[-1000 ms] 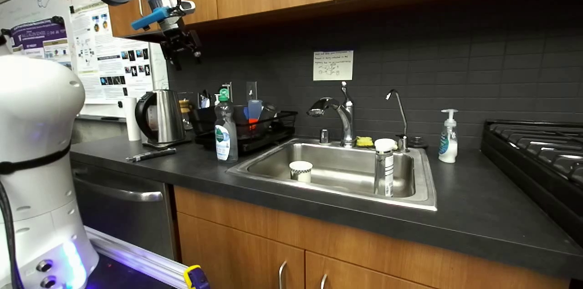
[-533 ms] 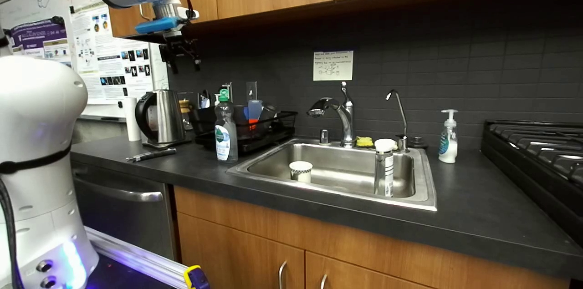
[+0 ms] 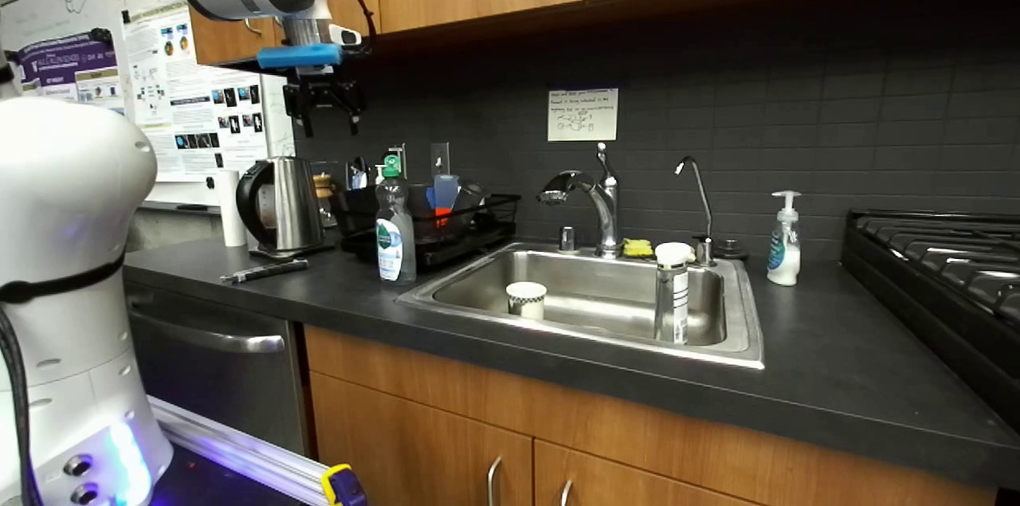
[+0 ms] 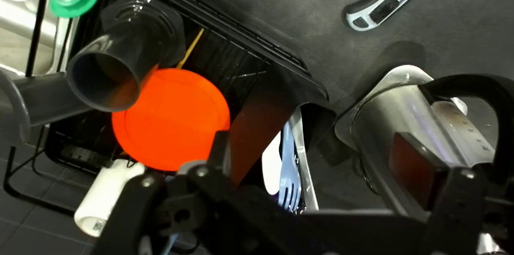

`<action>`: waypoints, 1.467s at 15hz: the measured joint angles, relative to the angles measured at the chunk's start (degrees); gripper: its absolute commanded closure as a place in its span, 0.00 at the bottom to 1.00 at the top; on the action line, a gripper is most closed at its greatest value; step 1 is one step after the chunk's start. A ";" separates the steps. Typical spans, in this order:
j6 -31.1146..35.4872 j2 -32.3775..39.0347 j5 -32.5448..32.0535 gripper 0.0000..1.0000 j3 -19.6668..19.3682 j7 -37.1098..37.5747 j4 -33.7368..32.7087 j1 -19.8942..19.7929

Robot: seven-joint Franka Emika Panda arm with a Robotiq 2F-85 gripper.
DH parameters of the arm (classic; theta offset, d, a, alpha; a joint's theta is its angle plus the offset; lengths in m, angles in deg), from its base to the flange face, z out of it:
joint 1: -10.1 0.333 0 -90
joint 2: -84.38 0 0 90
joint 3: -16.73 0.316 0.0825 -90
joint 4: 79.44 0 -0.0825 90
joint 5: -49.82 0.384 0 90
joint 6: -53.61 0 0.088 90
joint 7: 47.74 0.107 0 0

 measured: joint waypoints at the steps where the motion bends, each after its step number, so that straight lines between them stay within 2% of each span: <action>1: 1.52 0.00 0.00 0.00 -0.18 -1.60 0.57 0.19; 4: 6.11 -0.04 -0.38 0.00 -0.06 -3.43 2.31 0.84; 7: 9.40 -0.18 -2.88 0.00 1.32 -1.25 3.92 0.90; 16: 10.41 0.13 -15.18 0.00 8.96 24.27 5.10 -2.04; 19: 10.97 0.64 -17.70 0.00 10.36 27.88 5.11 -2.48; 22: 13.05 1.74 -19.21 0.00 11.37 28.04 5.47 -2.40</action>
